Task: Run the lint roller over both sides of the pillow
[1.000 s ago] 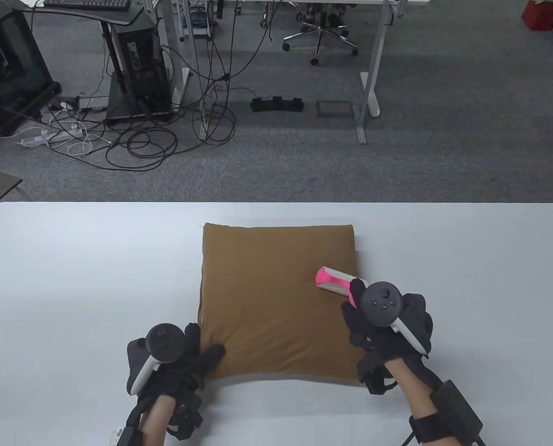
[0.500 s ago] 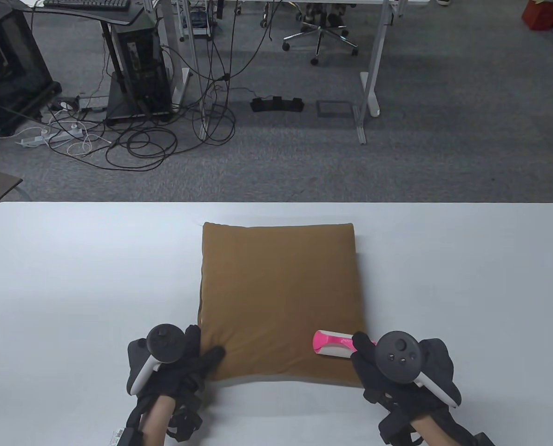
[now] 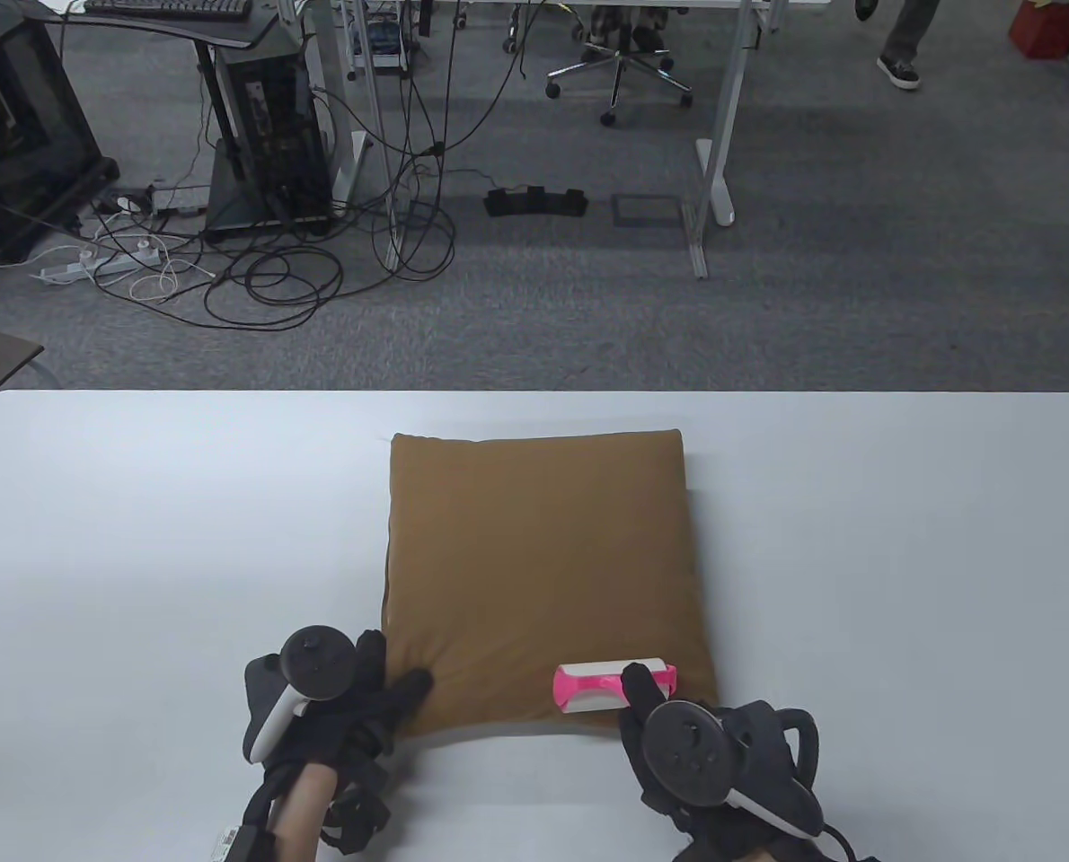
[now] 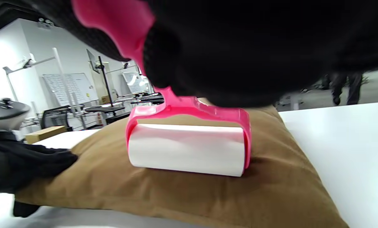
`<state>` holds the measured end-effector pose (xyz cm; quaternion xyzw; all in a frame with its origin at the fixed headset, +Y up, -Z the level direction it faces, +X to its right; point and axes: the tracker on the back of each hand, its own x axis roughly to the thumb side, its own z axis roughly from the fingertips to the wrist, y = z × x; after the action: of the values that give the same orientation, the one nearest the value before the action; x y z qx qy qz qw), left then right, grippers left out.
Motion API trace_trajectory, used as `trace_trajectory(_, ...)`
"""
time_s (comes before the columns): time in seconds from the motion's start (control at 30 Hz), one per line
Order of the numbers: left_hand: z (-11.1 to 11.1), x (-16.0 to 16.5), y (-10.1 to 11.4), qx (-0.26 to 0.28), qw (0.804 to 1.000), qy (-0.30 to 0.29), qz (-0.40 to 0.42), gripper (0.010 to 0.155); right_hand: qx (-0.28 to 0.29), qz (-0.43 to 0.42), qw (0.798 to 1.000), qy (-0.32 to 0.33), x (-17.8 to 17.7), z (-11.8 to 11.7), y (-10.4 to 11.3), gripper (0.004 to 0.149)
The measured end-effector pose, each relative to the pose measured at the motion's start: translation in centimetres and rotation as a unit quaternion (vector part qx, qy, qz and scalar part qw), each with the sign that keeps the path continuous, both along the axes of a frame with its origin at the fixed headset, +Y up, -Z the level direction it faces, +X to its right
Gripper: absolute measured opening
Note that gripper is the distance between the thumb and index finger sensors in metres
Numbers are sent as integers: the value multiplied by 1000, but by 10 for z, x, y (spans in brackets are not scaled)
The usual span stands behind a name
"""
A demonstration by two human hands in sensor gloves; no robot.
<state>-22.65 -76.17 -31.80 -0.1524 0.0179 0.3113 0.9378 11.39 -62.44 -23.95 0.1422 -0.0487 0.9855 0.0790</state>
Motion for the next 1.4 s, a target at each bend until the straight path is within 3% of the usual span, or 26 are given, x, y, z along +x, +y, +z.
trace_trajectory(0.2, -1, 0, 0, -4, 1000, -1, 2, 93, 6, -7, 999, -34, -11, -24, -1, 50)
trace_trajectory(0.63, 0, 0, -1, -8, 1000, -2, 5, 91, -17, -24, 997, -70, -34, -103, -2, 62)
trace_trajectory(0.77, -1, 0, -1, -12, 1000, -4, 4, 91, -60, -28, 993, -99, -39, -138, -9, 65)
trace_trajectory(1.1, -4, 0, -1, -20, 1000, -7, 6, 91, -101, -49, 979, -168, -50, -207, -22, 64)
trace_trajectory(1.23, -4, 0, 0, -22, 1000, -8, 5, 91, -116, -74, 976, -168, -51, -218, -24, 64)
trace_trajectory(1.4, -5, 0, 0, -25, 1000, -10, 7, 90, -119, -92, 979, -136, -48, -211, -20, 64)
